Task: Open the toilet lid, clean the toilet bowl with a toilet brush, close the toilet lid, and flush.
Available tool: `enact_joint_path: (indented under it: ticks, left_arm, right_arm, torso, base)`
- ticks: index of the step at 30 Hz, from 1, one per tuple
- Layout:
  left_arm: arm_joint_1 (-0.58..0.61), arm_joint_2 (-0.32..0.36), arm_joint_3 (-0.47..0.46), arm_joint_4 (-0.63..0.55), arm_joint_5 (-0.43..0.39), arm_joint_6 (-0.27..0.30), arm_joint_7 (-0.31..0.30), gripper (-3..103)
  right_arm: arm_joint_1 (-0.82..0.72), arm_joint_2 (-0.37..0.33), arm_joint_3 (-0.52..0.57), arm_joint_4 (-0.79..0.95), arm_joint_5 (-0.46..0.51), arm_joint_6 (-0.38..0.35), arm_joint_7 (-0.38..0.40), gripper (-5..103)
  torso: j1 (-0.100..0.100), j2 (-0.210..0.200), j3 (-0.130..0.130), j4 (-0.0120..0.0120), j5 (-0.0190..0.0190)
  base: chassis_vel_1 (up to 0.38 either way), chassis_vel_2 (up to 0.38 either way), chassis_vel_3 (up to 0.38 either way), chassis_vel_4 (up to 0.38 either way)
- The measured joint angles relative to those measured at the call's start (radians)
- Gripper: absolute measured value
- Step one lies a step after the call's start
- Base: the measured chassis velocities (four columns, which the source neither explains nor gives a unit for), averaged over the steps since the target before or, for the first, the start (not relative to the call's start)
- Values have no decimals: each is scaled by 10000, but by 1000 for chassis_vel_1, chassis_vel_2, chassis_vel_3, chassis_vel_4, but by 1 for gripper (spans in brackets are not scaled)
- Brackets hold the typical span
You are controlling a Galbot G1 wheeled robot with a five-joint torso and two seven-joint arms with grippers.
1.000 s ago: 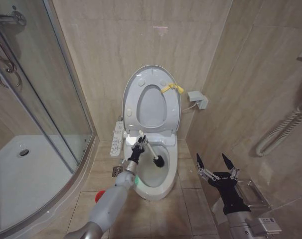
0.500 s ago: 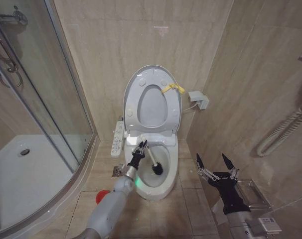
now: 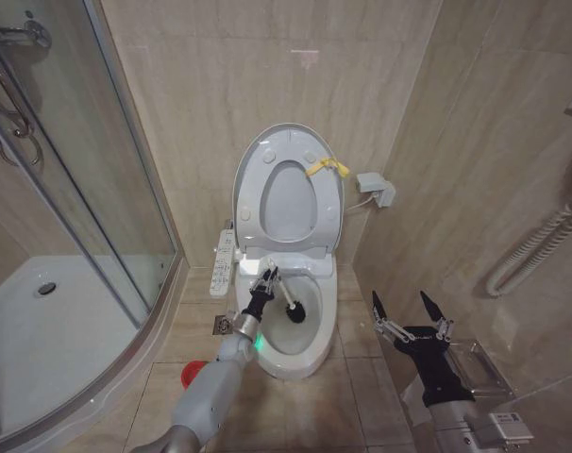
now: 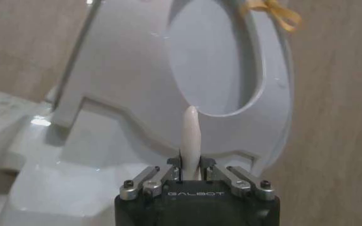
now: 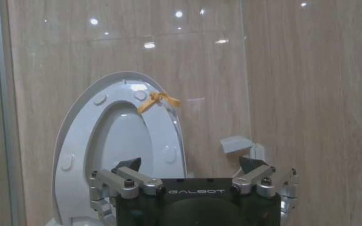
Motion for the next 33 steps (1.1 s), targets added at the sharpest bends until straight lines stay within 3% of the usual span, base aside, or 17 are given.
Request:
enact_joint_path:
  ticks: [4, 5, 6, 9, 14, 19, 20, 22, 26, 33]
  left_arm:
    - [4, -139, 82, -57, -221, 73, 36, 19]
    - [5, -220, 154, -154, -759, 194, 35, 19]
    - [5, -220, 154, -154, -759, 194, 35, 19]
    - [-44, -435, 296, -429, -2398, 536, 2, 19]
    - [-144, -544, 274, -429, -2955, 645, -13, 19]
    - [-181, -469, 209, -48, -1794, 412, 134, 19]
    - [-195, -409, 108, 162, -838, 172, 184, 19]
    - [-228, -372, 8, 325, 60, -110, 197, 19]
    - [-243, -409, -1, 330, 203, -173, 96, 19]
    - [-447, -688, 136, -35, -2433, 217, -665, 19]
  right_arm:
    - [0, 0, 0, 0, 0, 0, 0, 100]
    - [0, 0, 0, 0, 0, 0, 0, 100]
    - [0, 0, 0, 0, 0, 0, 0, 100]
    - [0, 0, 0, 0, 0, 0, 0, 100]
    - [0, 0, 0, 0, 0, 0, 0, 100]
    - [0, 0, 0, 0, 0, 0, -1, 100]
    - [0, 0, 0, 1, 0, 0, 0, 100]
    - [0, 0, 0, 0, 0, 0, 0, 100]
    - [0, 0, 0, 0, 0, 0, 0, 100]
    - [0, 0, 0, 0, 0, 0, 0, 100]
  torso:
    - [0, 0, 0, -2, 0]
    - [0, 0, 1, -3, 0]
    - [0, 0, 1, -3, 0]
    - [0, 0, 1, -5, 0]
    - [0, 0, 1, -4, 0]
    - [0, 0, 1, -4, -1]
    - [0, 0, 1, -3, -2]
    - [0, 0, 0, -2, -2]
    - [0, 0, 1, -2, -1]
    - [0, 0, 1, -5, -1]
  base:
    - [0, 0, 0, 0]
    - [0, 0, 0, 0]
    - [0, 0, 0, 0]
    - [0, 0, 0, 0]
    - [0, 0, 0, 0]
    - [0, 0, 0, 0]
    - [0, 0, 0, 0]
    - [0, 0, 0, 0]
    - [0, 0, 0, 0]
    - [0, 0, 0, 0]
